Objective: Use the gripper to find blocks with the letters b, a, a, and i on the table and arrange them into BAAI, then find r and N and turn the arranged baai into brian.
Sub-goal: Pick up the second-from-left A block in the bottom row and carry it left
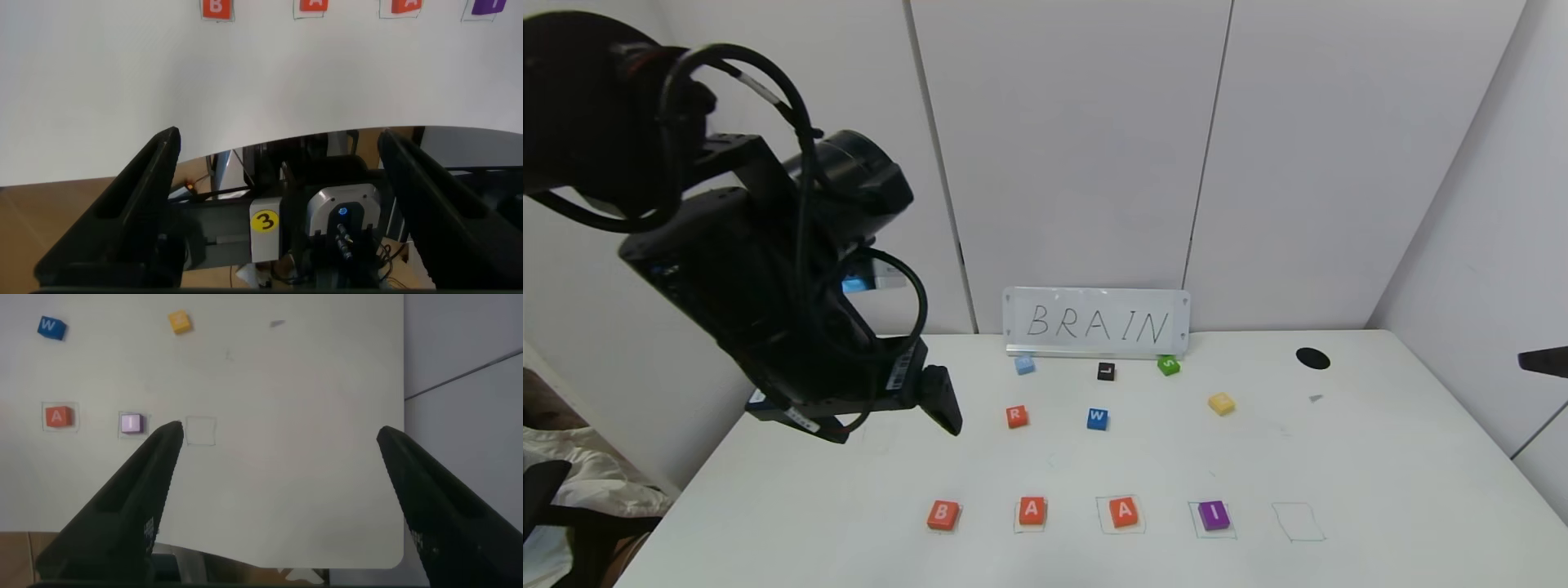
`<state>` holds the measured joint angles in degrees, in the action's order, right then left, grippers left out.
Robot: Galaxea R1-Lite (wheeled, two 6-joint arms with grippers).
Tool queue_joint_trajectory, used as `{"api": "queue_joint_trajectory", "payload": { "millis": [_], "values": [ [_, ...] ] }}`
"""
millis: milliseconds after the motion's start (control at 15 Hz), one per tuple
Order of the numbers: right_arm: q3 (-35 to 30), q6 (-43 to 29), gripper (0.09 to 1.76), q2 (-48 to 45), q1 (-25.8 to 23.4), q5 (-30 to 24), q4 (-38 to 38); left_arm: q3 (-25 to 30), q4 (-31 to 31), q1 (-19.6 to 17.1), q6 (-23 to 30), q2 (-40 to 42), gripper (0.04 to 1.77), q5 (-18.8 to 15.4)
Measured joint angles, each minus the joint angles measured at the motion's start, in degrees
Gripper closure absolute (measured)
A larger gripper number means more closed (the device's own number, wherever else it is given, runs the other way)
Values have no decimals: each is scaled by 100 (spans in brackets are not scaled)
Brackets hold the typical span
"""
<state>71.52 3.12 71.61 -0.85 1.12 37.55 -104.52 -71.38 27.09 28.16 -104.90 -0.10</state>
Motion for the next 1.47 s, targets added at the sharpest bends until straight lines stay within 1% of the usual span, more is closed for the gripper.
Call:
{"api": "queue_joint_trajectory", "payload": {
  "millis": [267,400,533,733,867,1000,1200,1333,1467],
  "values": [
    [-35,11,14,-15,26,0,-18,39,257,469,640,-592,9,-28],
    [-46,18,14,-37,30,2,-18,37,493,653,778,-869,9,-4],
    [-68,21,14,-46,41,13,-29,-2,596,785,866,-1130,9,15],
    [-102,24,14,-52,80,18,-38,108,1117,901,1053,-1429,9,96],
    [-118,32,14,-48,88,24,-44,256,1319,968,1101,-1586,9,135],
    [-133,43,14,-30,95,40,-44,343,1442,1023,1112,-1731,9,184],
    [-154,55,14,-15,99,54,-46,395,1560,1070,1178,-1941,9,386],
    [-168,65,14,-15,112,62,-46,500,1752,1078,1189,-2032,9,397],
    [-179,67,14,-15,118,62,-46,795,2220,1080,1174,-2085,9,428]
  ]
}}
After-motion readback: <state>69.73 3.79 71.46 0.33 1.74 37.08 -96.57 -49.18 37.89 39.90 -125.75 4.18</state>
